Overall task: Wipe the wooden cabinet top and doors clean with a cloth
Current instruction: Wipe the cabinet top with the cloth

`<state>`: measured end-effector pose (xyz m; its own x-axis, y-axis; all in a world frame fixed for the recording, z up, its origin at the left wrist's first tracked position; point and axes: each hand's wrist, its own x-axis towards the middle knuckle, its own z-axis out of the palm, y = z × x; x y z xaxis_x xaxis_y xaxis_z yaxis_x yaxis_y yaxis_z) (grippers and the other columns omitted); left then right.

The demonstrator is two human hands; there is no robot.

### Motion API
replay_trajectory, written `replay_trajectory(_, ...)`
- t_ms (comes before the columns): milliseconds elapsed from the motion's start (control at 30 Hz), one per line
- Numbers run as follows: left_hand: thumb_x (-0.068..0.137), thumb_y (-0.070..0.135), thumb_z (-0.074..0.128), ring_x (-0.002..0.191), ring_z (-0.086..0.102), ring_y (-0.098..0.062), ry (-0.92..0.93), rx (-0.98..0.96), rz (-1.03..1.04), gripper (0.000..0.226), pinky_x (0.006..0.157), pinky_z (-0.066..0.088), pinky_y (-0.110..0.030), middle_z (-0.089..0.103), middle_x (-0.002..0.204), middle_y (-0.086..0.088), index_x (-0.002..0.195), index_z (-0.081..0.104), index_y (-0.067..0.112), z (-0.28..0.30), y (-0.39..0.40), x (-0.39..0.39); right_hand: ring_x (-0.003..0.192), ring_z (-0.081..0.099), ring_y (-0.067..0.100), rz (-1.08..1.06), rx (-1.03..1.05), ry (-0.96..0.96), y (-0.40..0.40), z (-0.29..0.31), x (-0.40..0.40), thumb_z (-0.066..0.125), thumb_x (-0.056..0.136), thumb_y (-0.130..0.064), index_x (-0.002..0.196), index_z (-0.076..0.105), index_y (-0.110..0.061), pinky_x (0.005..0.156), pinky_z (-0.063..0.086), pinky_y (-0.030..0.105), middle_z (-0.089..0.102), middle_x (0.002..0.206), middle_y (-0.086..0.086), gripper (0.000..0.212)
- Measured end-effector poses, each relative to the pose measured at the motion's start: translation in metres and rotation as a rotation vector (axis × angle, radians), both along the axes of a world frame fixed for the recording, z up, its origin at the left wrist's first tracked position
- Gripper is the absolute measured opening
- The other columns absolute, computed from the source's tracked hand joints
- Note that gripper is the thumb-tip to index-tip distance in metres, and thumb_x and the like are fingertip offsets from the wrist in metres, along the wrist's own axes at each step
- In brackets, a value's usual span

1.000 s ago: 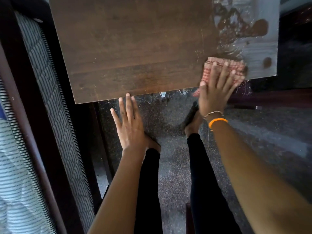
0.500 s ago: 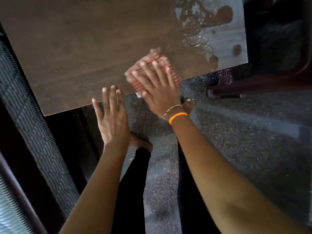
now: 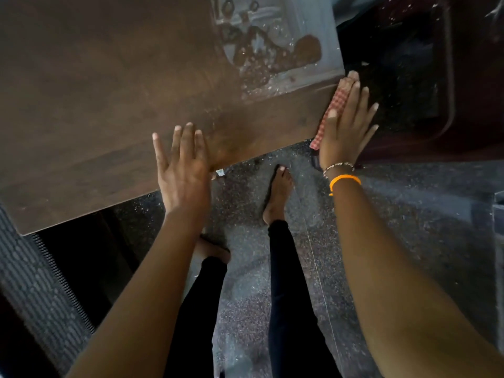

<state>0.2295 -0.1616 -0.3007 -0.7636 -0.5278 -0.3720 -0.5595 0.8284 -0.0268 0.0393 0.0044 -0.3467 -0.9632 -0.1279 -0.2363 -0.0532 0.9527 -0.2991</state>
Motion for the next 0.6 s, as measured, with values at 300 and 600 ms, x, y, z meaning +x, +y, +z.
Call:
replay_trajectory(300,0.059,0.014,0.081,0.130,0.043,-0.033,0.041,0.025,0.051,0.079,0.113,0.003,-0.049,0.049,0.137,-0.020,0.129,0.049,-0.002,0.000,-0.001,-0.006,0.143,0.005,0.030,0.769,0.023,0.031,-0.049,0.004,0.102,0.040,0.094,-0.034,0.148,0.012,-0.028,0.113,0.000,0.049,0.018,0.157,-0.001,0.060)
replay_trajectory(600,0.059,0.036,0.081,0.142,0.016,-0.035,-0.020,0.019,0.166,0.107,0.111,-0.005,-0.054,0.022,0.152,-0.019,0.143,0.024,0.001,0.011,0.002,-0.016,0.145,0.013,0.026,1.087,0.037,0.112,-0.099,0.004,0.053,0.028,0.096,-0.039,0.147,0.017,-0.030,0.115,0.003,0.049,0.019,0.156,-0.006,0.053)
